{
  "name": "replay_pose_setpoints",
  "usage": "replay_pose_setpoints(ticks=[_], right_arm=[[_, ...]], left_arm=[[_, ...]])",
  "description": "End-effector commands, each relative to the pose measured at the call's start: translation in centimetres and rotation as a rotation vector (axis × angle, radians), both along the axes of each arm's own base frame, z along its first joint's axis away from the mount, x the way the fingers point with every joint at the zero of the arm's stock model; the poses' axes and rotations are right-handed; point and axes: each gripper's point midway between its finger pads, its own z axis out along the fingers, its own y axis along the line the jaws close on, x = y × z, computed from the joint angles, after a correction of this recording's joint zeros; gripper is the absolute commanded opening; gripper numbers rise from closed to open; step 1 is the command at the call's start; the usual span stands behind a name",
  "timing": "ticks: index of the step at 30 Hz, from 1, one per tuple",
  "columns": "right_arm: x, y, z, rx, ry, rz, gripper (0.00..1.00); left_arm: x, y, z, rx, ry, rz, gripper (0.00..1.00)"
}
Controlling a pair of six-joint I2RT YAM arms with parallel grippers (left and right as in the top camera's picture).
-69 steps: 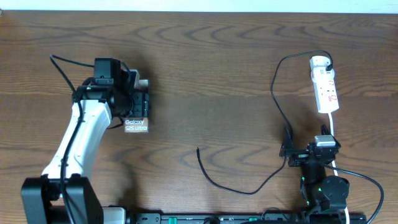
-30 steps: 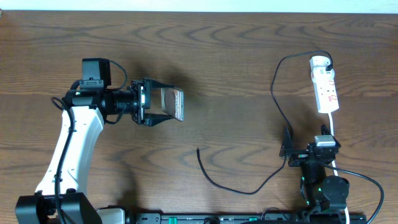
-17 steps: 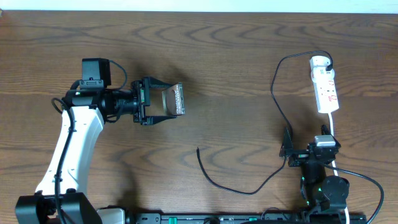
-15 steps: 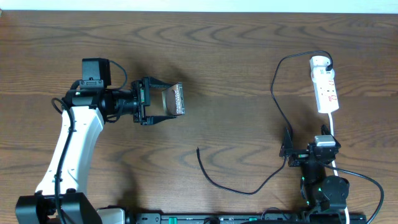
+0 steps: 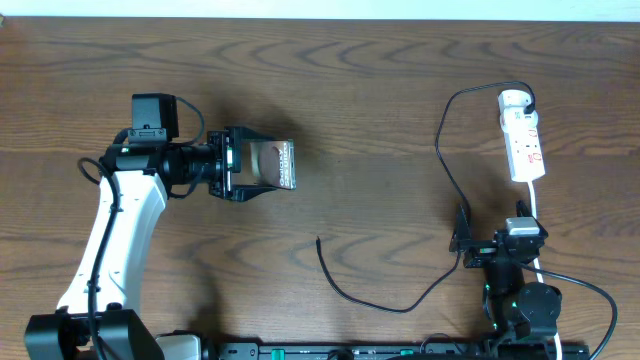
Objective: Plug charger to phone and switch on socket
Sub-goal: 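Lift the phone with the left gripper and turn it upright toward center, then swing the right gripper from rest toward the phone held by the left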
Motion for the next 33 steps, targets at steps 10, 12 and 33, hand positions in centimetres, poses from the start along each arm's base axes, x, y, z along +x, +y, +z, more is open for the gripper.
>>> replay_pose_setpoints(ticks=[10,12,33], right_arm=[[0.0,0.1,0.0,-0.008,0.000,0.005,0.99],[0.0,0.1,0.0,-0.008,0.000,0.005,0.99],[-1.2,4.8,5.7,0.028,-0.227,0.285,0.99]], left_arm=[[-0.5,3.3,-3.5,0.332,-0.097,-0.040,0.07],[-0.5,3.3,-3.5,0.333,-0.097,-0.040,0.07],[-0.5,3.4,-3.6,0.335,-0.097,-0.040,0.08]])
